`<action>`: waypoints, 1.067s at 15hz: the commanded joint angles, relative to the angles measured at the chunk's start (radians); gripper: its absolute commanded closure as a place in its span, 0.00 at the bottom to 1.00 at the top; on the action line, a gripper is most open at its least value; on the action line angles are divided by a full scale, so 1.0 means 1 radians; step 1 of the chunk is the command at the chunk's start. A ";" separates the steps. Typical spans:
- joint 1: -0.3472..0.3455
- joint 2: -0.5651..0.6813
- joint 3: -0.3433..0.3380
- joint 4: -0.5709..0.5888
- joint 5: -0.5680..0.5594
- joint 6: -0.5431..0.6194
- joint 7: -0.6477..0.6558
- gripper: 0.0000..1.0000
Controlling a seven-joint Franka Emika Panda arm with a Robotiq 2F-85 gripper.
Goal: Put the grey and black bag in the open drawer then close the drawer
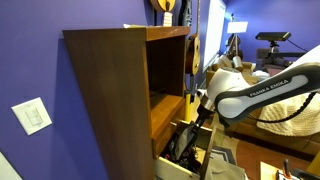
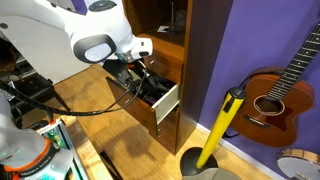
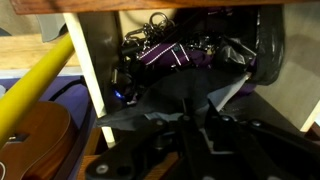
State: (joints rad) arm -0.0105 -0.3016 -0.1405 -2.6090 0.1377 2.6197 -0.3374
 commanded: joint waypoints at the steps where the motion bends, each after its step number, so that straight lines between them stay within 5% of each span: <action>1: 0.067 -0.052 -0.055 -0.029 0.105 0.023 -0.119 0.96; 7: 0.165 -0.096 -0.106 -0.025 0.213 -0.014 -0.321 0.96; 9: 0.119 -0.061 -0.076 -0.015 0.135 -0.027 -0.269 0.96; 10: 0.091 -0.042 -0.061 -0.012 0.094 -0.032 -0.232 0.60; 11: 0.080 -0.035 -0.059 -0.013 0.071 -0.042 -0.221 0.60; 16: 0.032 -0.025 -0.051 -0.007 -0.029 -0.081 -0.157 0.24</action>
State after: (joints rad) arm 0.0529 -0.3257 -0.2069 -2.6206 0.1617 2.5829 -0.5411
